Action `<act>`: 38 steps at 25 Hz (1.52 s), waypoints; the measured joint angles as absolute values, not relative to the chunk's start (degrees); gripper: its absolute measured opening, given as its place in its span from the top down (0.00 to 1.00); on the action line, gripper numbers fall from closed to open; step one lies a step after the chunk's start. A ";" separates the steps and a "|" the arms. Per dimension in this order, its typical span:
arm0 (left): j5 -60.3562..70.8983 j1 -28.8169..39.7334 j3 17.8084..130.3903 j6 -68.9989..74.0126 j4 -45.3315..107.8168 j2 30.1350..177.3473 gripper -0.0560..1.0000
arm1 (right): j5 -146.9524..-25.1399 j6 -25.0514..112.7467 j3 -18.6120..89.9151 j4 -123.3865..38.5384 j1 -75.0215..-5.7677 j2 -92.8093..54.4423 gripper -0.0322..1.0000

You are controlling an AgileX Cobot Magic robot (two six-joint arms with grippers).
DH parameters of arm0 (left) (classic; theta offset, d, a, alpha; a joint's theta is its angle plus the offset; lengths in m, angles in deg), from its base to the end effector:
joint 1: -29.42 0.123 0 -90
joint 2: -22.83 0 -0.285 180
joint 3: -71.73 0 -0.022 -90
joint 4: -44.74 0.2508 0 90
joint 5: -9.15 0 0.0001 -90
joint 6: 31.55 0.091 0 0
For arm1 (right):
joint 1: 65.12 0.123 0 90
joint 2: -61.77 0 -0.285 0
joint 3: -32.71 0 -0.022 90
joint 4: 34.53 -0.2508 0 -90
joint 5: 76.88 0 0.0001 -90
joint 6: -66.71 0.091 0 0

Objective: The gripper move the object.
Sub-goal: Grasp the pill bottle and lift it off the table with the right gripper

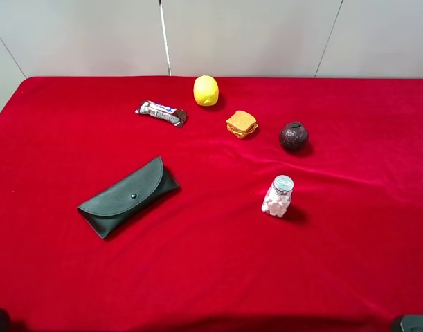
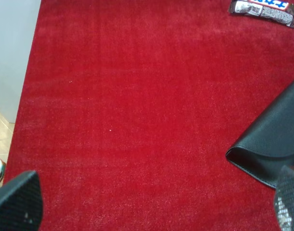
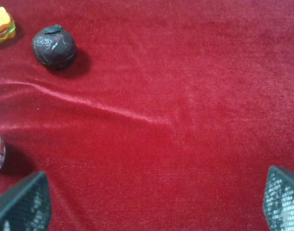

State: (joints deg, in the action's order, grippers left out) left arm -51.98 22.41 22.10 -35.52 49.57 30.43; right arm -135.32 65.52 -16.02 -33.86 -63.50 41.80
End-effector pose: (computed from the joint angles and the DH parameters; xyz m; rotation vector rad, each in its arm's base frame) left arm -0.0028 0.0071 0.2719 0.0513 2.0622 -0.0170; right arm 0.0303 -0.0001 0.2769 -0.0557 2.2183 -0.0103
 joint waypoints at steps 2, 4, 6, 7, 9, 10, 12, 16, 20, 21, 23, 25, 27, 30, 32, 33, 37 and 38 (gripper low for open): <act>-51.98 22.41 22.10 -35.52 49.57 30.43 0.05 | -135.32 65.52 -16.02 -33.86 -63.50 41.80 0.32; -51.98 22.41 22.10 -35.52 49.57 30.43 0.05 | -135.32 65.52 -16.02 -33.86 -63.50 41.80 0.32; -51.98 22.41 22.10 -35.52 49.57 30.43 0.05 | -135.32 65.52 -16.02 -33.86 -63.50 41.80 0.32; -51.98 22.41 22.10 -35.52 49.57 30.43 0.05 | -135.32 65.52 -16.02 -33.86 -63.50 41.80 0.32; -51.98 22.41 22.10 -35.52 49.57 30.43 0.05 | -135.32 65.52 -16.02 -33.86 -63.50 41.80 0.32; -51.98 22.41 22.10 -35.52 49.57 30.43 0.05 | -135.32 65.52 -16.02 -33.86 -63.50 41.80 0.32; -51.98 22.41 22.10 -35.52 49.57 30.43 0.05 | -135.32 65.52 -16.02 -33.86 -63.50 41.80 0.32; -51.98 22.41 22.10 -35.52 49.57 30.43 0.05 | -135.32 65.52 -16.02 -33.86 -63.50 41.80 0.32; -51.98 22.41 22.10 -35.52 49.57 30.43 0.05 | -135.32 65.52 -16.02 -33.86 -63.50 41.80 0.32; -51.98 22.41 22.10 -35.52 49.57 30.43 0.05 | -135.32 65.52 -16.02 -33.86 -63.50 41.80 0.32; -51.98 22.41 22.10 -35.52 49.57 30.43 0.05 | -135.32 65.52 -16.02 -33.86 -63.50 41.80 0.32; -51.98 22.41 22.10 -35.52 49.57 30.43 0.05 | -135.32 65.52 -16.02 -33.86 -63.50 41.80 0.32; -51.98 22.41 22.10 -35.52 49.57 30.43 0.05 | -135.32 65.52 -16.02 -33.86 -63.50 41.80 0.32; -51.98 22.41 22.10 -35.52 49.57 30.43 0.05 | -135.32 65.52 -16.02 -33.86 -63.50 41.80 0.32; -51.98 22.41 22.10 -35.52 49.57 30.43 0.05 | -135.32 65.52 -16.02 -33.86 -63.50 41.80 0.32; -51.98 22.41 22.10 -35.52 49.57 30.43 0.05 | -135.32 65.52 -16.02 -33.86 -63.50 41.80 0.32; -51.98 22.41 22.10 -35.52 49.57 30.43 0.05 | -135.32 65.52 -16.02 -33.86 -63.50 41.80 0.32; -51.98 22.41 22.10 -35.52 49.57 30.43 0.05 | -135.32 65.52 -16.02 -33.86 -63.50 41.80 0.32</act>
State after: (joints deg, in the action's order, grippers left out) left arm -51.98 22.41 22.10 -35.52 49.57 30.43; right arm -135.32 65.52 -16.02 -33.86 -63.50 41.80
